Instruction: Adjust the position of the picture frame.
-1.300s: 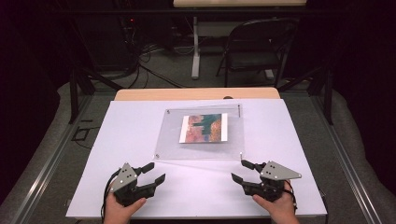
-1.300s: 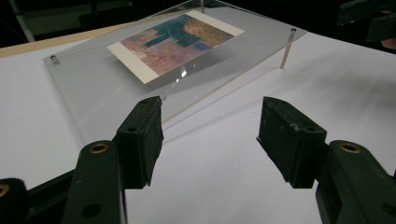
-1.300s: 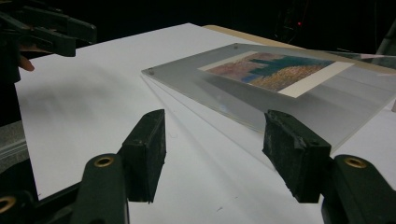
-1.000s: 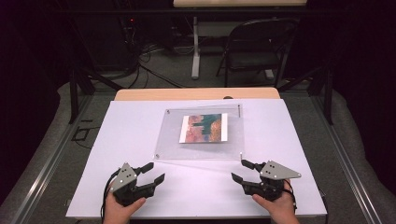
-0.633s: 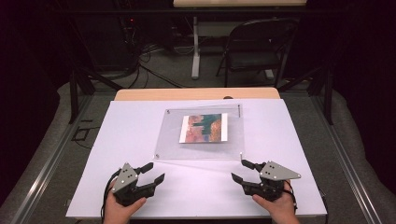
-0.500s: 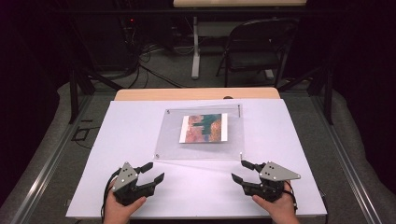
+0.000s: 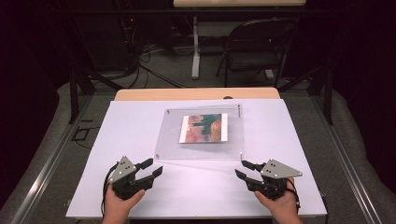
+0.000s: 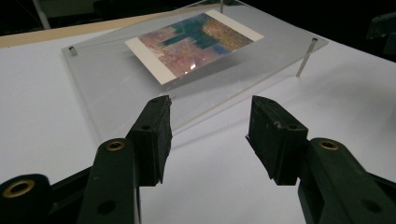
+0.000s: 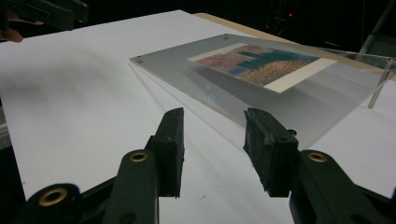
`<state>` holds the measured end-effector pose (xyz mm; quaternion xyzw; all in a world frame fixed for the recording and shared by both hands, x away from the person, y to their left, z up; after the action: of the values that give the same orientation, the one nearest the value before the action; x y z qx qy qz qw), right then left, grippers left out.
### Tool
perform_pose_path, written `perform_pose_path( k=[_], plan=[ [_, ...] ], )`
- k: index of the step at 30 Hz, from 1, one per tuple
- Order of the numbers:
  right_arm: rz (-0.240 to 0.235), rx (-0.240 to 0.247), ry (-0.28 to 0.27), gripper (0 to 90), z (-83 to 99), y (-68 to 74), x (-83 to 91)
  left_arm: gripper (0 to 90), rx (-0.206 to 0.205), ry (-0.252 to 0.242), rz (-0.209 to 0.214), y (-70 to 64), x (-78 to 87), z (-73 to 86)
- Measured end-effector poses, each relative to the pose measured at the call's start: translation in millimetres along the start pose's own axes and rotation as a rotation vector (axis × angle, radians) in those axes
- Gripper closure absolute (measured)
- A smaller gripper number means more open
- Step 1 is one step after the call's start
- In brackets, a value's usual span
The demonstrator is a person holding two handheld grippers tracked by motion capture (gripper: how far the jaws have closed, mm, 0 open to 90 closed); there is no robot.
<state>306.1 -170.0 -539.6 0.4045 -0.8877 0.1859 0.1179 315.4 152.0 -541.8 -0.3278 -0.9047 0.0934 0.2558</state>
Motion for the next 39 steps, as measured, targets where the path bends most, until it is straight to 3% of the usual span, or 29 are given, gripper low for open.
perform_pose_path(
  k=[4,9,14,21,27,33,39],
  plan=[
    [0.001,-0.025,0.000,59.2,-0.4,-2.2,0.5,48.5,0.015,-0.011,0.006,-2.6,-3.0,-5.7],
    [0.013,-0.030,0.000,59.5,-3.5,-8.8,0.9,50.0,-0.022,-0.013,-0.018,-5.8,-14.4,-15.7],
    [0.026,-0.040,0.007,59.9,-5.7,-17.8,1.6,53.5,-0.027,-0.005,-0.027,-8.0,-23.1,-20.0],
    [0.029,-0.078,0.007,60.6,-5.0,-32.4,0.5,56.9,-0.018,0.014,-0.012,-11.8,-35.9,-23.5],
    [0.037,-0.061,0.027,61.7,-2.0,-42.3,-5.6,59.7,-0.010,0.014,0.016,-15.7,-46.6,-27.7],
    [0.055,-0.072,0.028,62.5,5.2,-45.7,-8.3,60.2,-0.014,0.029,0.005,-14.8,-56.4,-25.1],
    [0.067,-0.070,0.037,65.3,13.0,-45.2,-8.8,65.8,0.008,0.043,-0.006,-10.0,-62.5,-13.8]
  ],
)
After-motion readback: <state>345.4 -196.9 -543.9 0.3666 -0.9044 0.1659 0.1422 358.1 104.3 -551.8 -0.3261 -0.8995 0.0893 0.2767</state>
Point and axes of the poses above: each handheld gripper's, and its own axes: x roughly backward along the jaws, z roughly out of its underside, y roughly to its left, the point moved 8 cm from there along -x, roughly forward along the jaws, and after that the axes turned 14 degrees about x, right-handed, at the moved point
